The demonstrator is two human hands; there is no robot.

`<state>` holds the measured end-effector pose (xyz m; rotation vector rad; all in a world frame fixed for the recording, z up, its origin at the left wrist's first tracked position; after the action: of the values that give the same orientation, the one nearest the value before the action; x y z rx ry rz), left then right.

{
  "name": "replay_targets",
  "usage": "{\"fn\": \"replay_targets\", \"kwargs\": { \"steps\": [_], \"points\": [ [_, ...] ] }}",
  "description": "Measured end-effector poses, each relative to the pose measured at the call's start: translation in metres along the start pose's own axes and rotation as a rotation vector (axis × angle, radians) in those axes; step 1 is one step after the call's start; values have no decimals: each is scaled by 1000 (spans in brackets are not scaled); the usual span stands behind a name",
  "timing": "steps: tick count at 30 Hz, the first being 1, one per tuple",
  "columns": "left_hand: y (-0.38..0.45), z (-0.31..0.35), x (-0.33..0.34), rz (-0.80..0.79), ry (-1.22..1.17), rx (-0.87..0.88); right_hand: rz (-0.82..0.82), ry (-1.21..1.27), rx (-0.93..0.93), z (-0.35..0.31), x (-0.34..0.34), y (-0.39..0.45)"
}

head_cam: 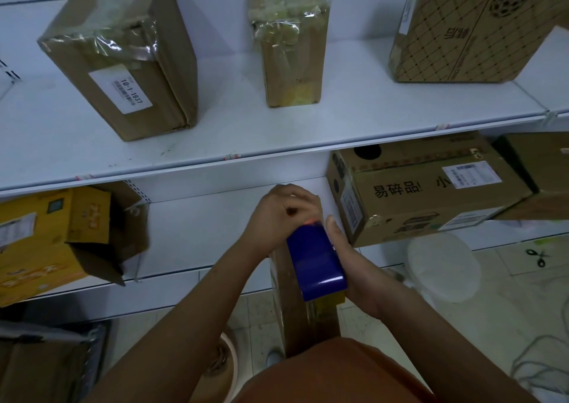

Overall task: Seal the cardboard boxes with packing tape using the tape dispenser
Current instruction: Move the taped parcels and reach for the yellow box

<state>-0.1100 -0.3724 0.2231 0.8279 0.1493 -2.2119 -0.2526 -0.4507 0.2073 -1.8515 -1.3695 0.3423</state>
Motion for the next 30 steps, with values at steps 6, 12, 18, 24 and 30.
{"fn": "replay_targets", "kwargs": {
  "steps": [6,12,18,24,30],
  "points": [
    [31,-38,-23,144,-224,-332,65,-209,72,11,-4,0],
    [50,-63,-2,-12,-394,-477,139,-174,60,14,-4,-1],
    [62,-65,13,-116,-438,-501,147,-129,57,16,-11,-2],
    [68,-74,23,-173,-286,-527,156,-190,44,24,-13,4],
    [73,-86,29,-375,-127,-594,152,-197,34,25,-14,11]
  ]
}}
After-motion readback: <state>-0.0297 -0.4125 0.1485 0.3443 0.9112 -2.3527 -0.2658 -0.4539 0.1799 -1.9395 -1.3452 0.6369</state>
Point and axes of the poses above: each hand's wrist, its own y-axis towards the middle knuckle, its own x-axis out of the palm, z = x × y, the point moved 5 cm from there along y, towards the middle knuckle, and after that the axes turned 4 degrees about y, right-handed, at the moved point
